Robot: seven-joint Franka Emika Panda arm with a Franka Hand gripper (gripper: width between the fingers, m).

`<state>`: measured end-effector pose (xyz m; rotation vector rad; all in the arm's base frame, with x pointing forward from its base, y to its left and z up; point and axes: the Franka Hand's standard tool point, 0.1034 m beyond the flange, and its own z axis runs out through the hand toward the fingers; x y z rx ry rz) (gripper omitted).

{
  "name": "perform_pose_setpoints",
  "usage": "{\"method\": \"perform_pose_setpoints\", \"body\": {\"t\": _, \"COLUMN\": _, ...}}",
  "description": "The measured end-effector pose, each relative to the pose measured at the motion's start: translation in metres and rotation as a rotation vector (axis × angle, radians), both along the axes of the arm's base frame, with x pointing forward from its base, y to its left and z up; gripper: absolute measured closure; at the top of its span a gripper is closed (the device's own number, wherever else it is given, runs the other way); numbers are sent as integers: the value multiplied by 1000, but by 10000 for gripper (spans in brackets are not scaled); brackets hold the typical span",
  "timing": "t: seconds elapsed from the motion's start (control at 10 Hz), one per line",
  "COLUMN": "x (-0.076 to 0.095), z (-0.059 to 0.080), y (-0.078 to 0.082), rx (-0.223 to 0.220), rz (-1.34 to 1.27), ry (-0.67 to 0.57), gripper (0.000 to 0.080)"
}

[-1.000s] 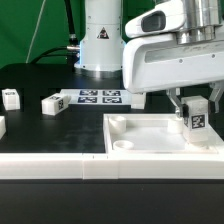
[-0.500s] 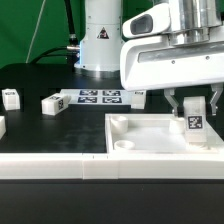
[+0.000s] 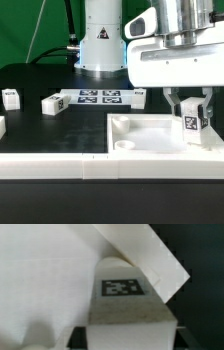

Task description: Assemble one leg

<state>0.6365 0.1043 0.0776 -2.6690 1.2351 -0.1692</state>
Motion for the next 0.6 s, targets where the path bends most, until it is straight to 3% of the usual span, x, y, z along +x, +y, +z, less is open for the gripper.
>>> {"method": "perform_pose_setpoints", "body": {"t": 0.4, "x": -5, "z": -2, "y": 4, "rx": 64, "rz": -484, "ry": 72, "gripper": 506}}
{"method": "perform_pose_setpoints", "body": {"t": 0.6, "x": -5, "z": -2, "y": 4, "rx": 75, "rz": -529, "ry": 79, "gripper": 490}}
